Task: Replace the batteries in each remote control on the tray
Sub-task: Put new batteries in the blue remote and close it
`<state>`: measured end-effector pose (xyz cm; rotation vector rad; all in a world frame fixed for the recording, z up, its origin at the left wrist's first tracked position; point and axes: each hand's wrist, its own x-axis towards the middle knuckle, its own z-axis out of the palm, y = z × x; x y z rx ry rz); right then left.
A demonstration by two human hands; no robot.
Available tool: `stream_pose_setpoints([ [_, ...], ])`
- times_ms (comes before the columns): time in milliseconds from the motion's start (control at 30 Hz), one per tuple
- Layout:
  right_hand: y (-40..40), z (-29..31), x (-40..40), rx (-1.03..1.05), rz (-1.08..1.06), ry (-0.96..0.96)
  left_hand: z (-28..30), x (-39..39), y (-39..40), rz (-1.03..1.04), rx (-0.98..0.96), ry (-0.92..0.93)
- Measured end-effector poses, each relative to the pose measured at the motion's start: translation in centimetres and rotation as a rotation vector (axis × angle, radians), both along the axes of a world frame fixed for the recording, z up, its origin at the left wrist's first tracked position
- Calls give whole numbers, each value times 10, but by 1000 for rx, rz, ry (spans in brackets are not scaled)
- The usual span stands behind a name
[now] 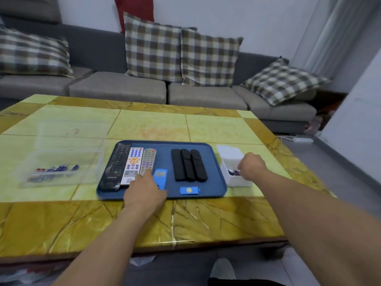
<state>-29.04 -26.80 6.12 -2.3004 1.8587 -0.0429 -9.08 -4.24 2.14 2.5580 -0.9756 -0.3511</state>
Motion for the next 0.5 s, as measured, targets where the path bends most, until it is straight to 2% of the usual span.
stream_pose_setpoints([
  [133, -7, -7, 11, 9, 73, 11, 3, -2, -3, 18, -31, 18],
  [267, -9, -12, 23, 20, 130, 97, 8, -5, -7, 52, -220, 86],
  [400, -14, -14, 25, 13, 129, 187, 19, -12, -11, 33, -512, 365],
  [500, -13, -13, 26, 18, 142, 229, 23, -18, -12, 11, -607, 478],
])
